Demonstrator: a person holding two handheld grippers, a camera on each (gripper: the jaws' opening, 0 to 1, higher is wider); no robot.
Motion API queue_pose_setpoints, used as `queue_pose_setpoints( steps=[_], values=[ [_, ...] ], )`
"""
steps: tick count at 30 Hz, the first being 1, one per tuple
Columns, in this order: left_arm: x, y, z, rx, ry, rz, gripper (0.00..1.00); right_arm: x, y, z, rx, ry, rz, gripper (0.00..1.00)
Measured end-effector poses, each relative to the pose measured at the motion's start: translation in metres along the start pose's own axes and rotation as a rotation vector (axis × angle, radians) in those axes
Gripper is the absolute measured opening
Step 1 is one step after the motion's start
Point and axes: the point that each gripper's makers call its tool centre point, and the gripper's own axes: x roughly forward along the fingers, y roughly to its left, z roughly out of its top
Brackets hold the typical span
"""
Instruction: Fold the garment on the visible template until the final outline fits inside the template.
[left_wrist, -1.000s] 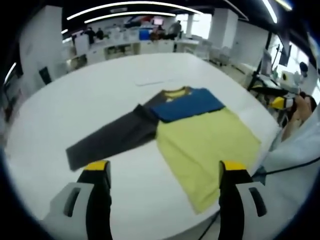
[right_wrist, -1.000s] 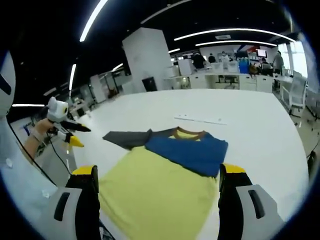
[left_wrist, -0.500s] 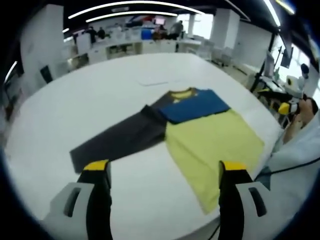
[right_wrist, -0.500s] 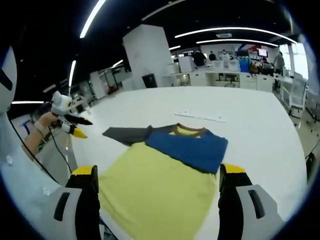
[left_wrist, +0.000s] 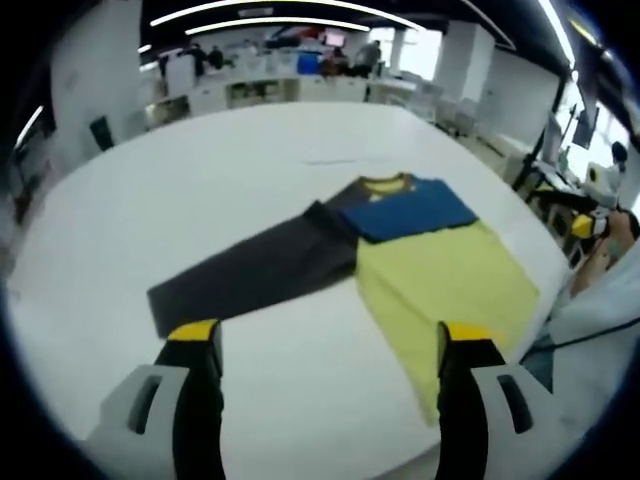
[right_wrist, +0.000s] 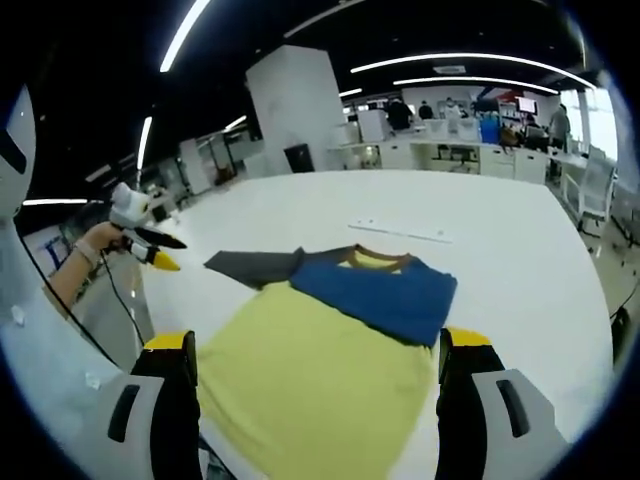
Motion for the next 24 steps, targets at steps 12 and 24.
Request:
queue_pose_setpoints(
  steps=[12, 24],
  values=[
    [0.005, 0.030, 0.008, -0.022, -0.003, 0.036, 0.84, -0.002, -0.007, 0.002, 0.003, 0.003, -0.021, 1.00],
    [0.020, 0.057, 0.001, -0.057, 0.008, 0.057, 0.84, -0.002, -0.011, 0.000, 0.019, 0.008, -0.038, 1.00]
  ],
)
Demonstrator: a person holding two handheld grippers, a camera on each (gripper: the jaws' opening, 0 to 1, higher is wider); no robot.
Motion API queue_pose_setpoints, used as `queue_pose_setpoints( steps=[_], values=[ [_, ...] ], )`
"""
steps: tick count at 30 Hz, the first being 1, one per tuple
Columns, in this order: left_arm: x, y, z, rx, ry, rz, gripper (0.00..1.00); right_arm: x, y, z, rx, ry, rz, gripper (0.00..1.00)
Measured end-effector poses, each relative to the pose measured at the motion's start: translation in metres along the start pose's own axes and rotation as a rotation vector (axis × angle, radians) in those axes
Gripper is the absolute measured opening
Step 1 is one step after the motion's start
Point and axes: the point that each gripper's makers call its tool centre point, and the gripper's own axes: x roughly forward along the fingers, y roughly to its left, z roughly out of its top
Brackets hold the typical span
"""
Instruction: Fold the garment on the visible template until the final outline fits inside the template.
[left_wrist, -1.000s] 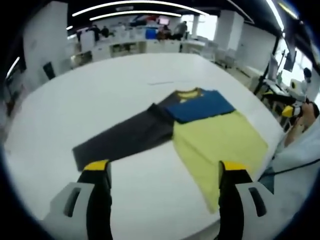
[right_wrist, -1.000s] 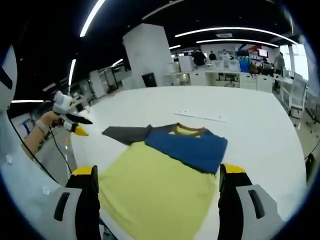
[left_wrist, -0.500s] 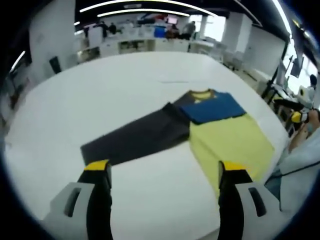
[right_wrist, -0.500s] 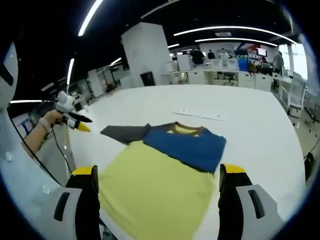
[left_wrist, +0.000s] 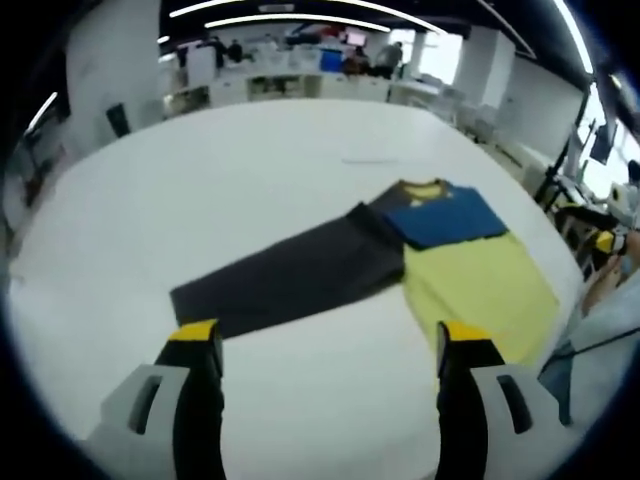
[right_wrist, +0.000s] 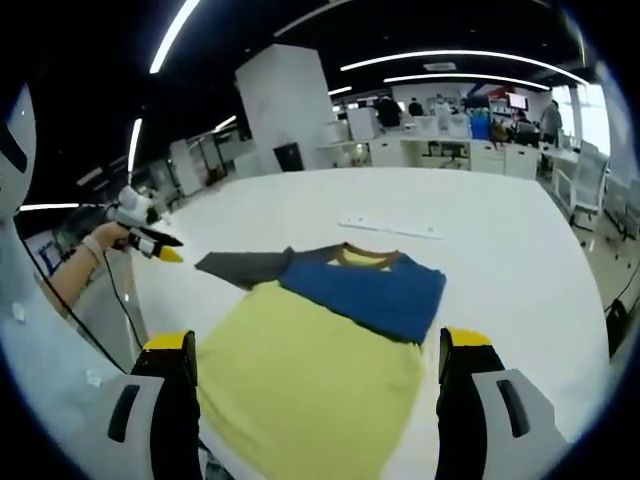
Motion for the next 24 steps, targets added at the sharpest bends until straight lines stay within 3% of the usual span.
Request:
queue_pose_setpoints(
  steps=[11, 24],
  values=[
    [0.013, 0.017, -0.008, -0.003, 0.041, 0.011, 0.84, 0.002, 0.000, -0.003, 0.015, 0.000, -0.013, 1.00],
    [0.032, 0.040, -0.012, -0.033, 0.046, 0.031, 0.83, 0.002, -0.002, -0.009, 0.027, 0.022, -0.033, 1.00]
  ],
)
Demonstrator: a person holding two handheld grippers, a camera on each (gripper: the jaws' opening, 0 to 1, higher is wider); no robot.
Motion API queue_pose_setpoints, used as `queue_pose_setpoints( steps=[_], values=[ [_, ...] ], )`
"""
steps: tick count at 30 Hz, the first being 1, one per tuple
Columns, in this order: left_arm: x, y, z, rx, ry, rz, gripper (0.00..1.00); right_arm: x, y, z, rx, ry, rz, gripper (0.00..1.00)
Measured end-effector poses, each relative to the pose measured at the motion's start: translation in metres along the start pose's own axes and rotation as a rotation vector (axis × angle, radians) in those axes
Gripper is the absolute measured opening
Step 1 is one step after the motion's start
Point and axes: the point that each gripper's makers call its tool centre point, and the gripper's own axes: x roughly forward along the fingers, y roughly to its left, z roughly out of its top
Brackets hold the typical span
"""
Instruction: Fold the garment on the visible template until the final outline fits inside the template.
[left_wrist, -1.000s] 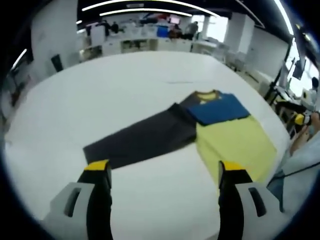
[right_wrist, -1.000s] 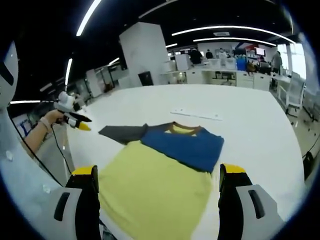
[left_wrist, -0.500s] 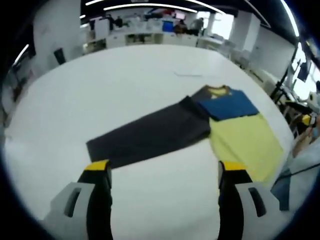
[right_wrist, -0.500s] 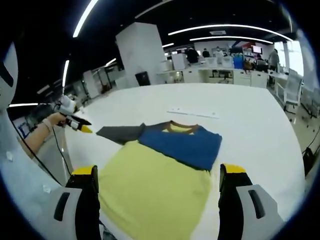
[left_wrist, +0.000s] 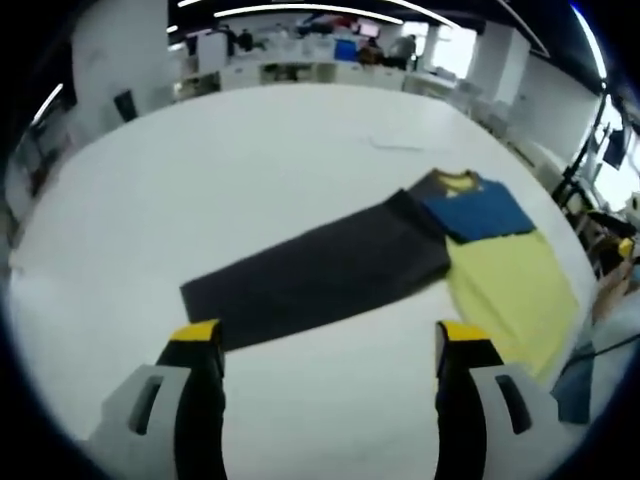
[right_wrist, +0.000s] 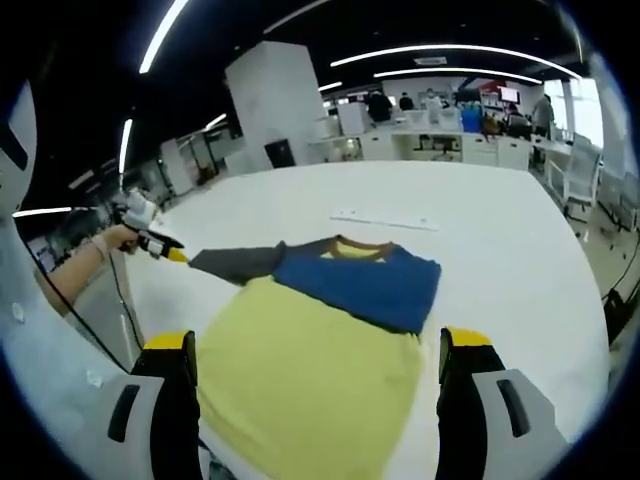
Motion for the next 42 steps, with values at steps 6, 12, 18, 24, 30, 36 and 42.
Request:
queue_pose_setpoints(
  steps=[6, 12, 18, 24, 30, 36, 42],
  values=[
    [0.008, 0.009, -0.006, -0.020, 0.003, 0.017, 0.83, 0.001, -0.001, 0.000, 0.001, 0.008, -0.007, 1.00],
    [0.016, 0.021, -0.009, -0.037, 0.003, 0.021, 0.82, 0.005, 0.003, 0.001, -0.003, 0.018, -0.001, 1.00],
    [0.022, 0.033, -0.006, -0.057, -0.011, 0.046, 0.82, 0.007, 0.005, 0.001, -0.012, 0.030, 0.001, 1.00],
    [0.028, 0.045, -0.004, -0.065, -0.021, 0.078, 0.82, 0.007, 0.005, 0.001, -0.008, 0.036, 0.001, 1.00],
    [0.037, 0.055, -0.007, -0.082, -0.026, 0.082, 0.81, 0.010, 0.008, 0.001, -0.013, 0.047, 0.011, 1.00],
    [0.039, 0.069, -0.006, -0.105, -0.049, 0.119, 0.82, 0.011, 0.009, 0.002, -0.010, 0.051, 0.014, 1.00],
    [0.045, 0.083, -0.008, -0.149, -0.076, 0.129, 0.80, 0.012, 0.011, 0.001, -0.011, 0.061, 0.015, 1.00]
  ],
)
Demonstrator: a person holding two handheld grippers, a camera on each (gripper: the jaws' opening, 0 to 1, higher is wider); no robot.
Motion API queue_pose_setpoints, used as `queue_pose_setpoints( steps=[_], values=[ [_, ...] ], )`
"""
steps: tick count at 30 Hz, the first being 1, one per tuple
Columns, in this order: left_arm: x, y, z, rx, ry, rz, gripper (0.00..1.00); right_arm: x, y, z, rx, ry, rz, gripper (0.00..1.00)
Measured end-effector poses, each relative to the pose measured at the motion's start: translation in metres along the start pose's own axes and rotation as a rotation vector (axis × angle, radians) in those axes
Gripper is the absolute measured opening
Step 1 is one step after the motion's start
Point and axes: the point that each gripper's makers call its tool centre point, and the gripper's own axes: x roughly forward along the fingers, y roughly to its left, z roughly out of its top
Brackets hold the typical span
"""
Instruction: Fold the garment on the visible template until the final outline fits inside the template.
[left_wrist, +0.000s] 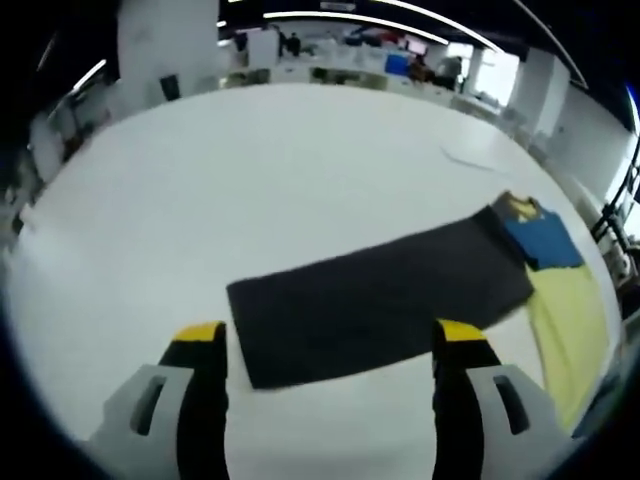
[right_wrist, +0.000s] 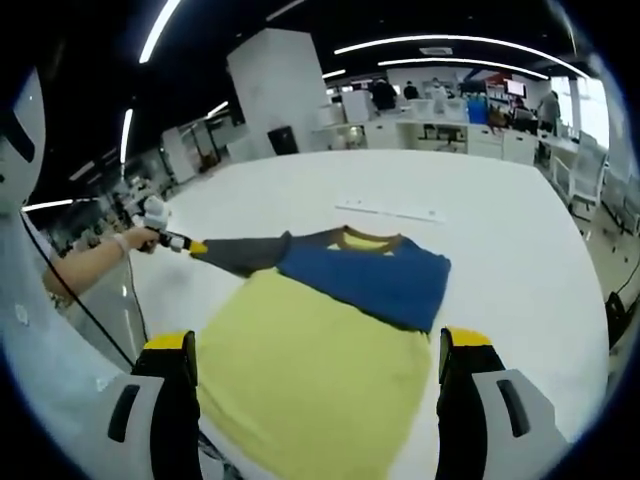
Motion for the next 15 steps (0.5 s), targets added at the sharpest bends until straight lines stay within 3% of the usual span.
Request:
queue_pose_setpoints(
  steps=[10, 15],
  values=[
    [0.014, 0.011, -0.010, -0.047, 0.011, 0.016, 0.78, 0.001, 0.000, -0.001, -0.001, 0.002, -0.010, 1.00],
    [0.014, 0.016, -0.006, -0.061, -0.013, 0.027, 0.74, 0.001, -0.001, 0.001, 0.004, -0.002, -0.017, 1.00]
  ],
)
